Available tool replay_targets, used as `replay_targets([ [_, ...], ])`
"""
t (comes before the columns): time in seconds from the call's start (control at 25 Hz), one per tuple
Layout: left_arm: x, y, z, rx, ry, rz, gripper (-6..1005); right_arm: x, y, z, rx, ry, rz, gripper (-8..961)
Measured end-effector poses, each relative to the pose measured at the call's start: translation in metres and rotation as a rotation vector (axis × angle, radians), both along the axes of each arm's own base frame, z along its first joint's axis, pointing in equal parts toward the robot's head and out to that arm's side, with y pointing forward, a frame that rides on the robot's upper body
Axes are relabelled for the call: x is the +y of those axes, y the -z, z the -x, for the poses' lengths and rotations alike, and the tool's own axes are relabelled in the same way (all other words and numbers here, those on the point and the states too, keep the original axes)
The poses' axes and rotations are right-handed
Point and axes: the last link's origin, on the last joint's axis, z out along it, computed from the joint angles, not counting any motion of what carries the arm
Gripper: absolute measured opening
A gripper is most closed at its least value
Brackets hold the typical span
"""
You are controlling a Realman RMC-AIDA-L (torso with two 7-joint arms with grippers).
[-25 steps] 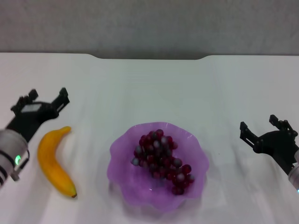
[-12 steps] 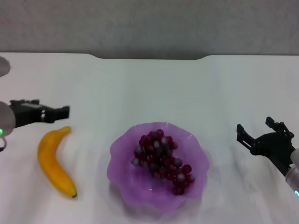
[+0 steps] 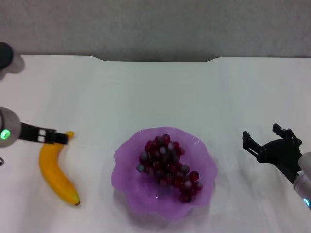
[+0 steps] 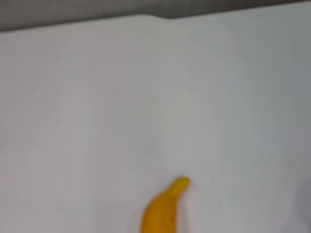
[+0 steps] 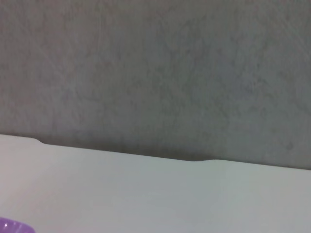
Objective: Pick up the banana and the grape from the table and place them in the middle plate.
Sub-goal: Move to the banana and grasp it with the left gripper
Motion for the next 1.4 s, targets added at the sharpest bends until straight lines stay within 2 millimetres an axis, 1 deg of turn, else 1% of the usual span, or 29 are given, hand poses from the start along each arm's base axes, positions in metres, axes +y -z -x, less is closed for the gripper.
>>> replay_targets([
  [0.12, -0.001, 0.014, -0.006, -0.007, -0.029, 0.034, 885, 0.000, 0.001, 0.002, 0.005, -0.005, 0.001, 905],
  [0.24, 0.005, 0.026, -0.003, -0.014, -0.071, 0.045, 884, 0.000, 0.001, 0.003, 0.006, -0.006, 0.002, 905],
  [0.32, 0.013, 0.036, 0.003, -0.025, -0.116, 0.039, 884, 0.000, 0.001, 0.003, 0.007, -0.007, 0.002, 905],
  [0.4, 0.020, 0.040, 0.010, -0.038, -0.149, 0.019, 883, 0.000, 0.001, 0.003, 0.008, -0.007, 0.002, 905],
  [0.52, 0.025, 0.042, 0.017, -0.059, -0.178, -0.016, 883, 0.000, 0.001, 0.003, 0.008, -0.007, 0.002, 905],
  [0.72, 0.029, 0.043, 0.023, -0.098, -0.186, -0.076, 882, 0.000, 0.001, 0.003, 0.010, -0.008, -0.001, 905],
  [1.08, 0.037, 0.047, 0.052, -0.103, -0.220, -0.121, 880, 0.000, 0.001, 0.004, 0.011, -0.012, -0.003, 905],
  [1.4, 0.034, 0.049, 0.065, -0.094, -0.243, -0.122, 878, -0.001, 0.000, 0.004, 0.004, -0.016, -0.005, 905],
])
